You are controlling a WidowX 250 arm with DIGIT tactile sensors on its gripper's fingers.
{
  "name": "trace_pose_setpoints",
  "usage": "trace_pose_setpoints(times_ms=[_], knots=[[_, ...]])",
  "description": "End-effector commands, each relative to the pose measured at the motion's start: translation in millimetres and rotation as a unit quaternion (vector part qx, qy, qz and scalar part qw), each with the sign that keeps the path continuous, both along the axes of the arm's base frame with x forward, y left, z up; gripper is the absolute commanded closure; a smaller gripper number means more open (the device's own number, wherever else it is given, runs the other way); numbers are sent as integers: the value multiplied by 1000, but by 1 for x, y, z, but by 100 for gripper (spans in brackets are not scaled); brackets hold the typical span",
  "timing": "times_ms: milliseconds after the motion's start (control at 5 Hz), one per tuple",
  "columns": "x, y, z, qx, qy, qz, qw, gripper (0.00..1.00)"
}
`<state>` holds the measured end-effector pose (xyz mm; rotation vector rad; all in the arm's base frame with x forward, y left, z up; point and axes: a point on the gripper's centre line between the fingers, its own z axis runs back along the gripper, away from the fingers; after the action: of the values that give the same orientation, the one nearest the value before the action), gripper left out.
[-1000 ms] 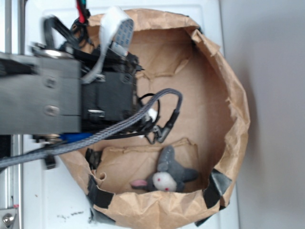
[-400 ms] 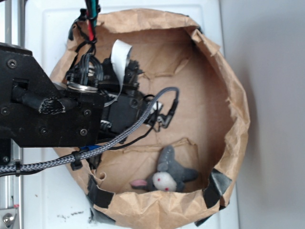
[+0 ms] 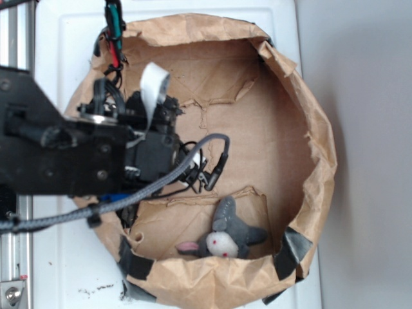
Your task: Grab the shell.
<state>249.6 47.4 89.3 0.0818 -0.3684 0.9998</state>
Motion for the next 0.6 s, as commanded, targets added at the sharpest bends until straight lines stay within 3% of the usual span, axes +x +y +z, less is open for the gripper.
trace_pose_setpoints(times_ms=[0, 400], knots=[[1, 27, 0, 21, -42, 27, 999, 0], [1, 30, -8, 22, -44, -8, 999, 0]])
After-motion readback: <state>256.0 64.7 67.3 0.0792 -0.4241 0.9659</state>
